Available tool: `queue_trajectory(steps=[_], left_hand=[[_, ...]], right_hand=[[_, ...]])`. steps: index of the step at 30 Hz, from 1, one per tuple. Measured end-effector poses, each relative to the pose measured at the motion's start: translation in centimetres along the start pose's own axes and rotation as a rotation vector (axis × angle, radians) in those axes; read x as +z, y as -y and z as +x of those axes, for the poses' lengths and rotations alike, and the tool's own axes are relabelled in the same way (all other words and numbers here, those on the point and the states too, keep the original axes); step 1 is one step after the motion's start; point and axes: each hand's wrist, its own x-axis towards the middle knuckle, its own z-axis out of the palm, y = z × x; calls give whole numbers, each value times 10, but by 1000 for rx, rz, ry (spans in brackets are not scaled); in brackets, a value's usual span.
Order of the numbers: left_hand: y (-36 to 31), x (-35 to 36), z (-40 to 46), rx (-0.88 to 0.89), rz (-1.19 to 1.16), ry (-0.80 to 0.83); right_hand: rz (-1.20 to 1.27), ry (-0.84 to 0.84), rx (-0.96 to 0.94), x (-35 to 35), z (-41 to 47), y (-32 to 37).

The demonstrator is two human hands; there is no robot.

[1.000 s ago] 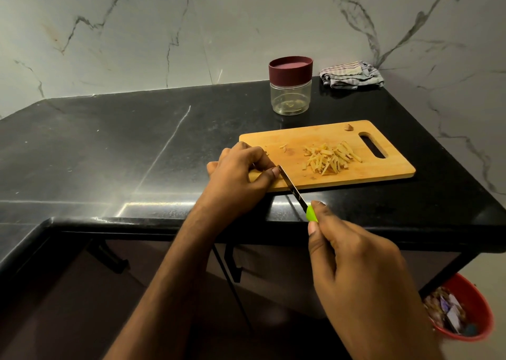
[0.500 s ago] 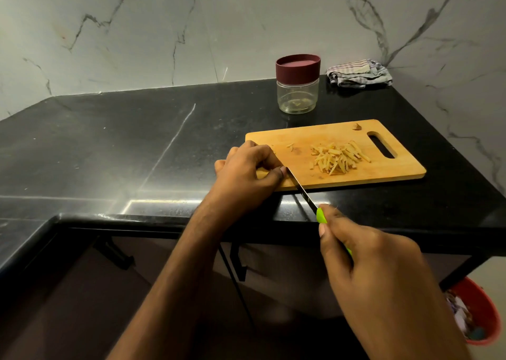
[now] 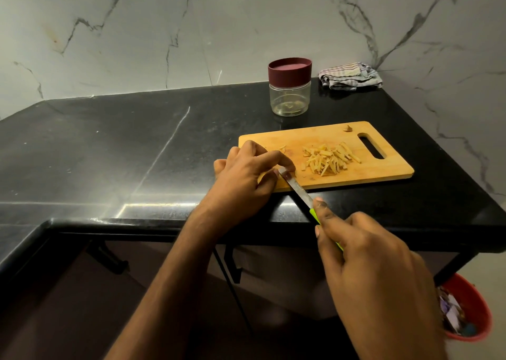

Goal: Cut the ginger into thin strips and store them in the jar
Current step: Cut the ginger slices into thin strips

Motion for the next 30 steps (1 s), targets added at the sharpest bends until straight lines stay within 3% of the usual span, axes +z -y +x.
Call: queue_trajectory(steps=[8, 15, 30], left_hand=[[-1, 0, 0, -27, 21, -4], [1, -2, -4, -170, -118, -102], [-1, -6, 0, -205, -151, -61]], right_hand=[[39, -8, 39, 4, 1, -3], [191, -157, -50, 12, 3, -4], [223, -169, -111, 18, -3, 0]])
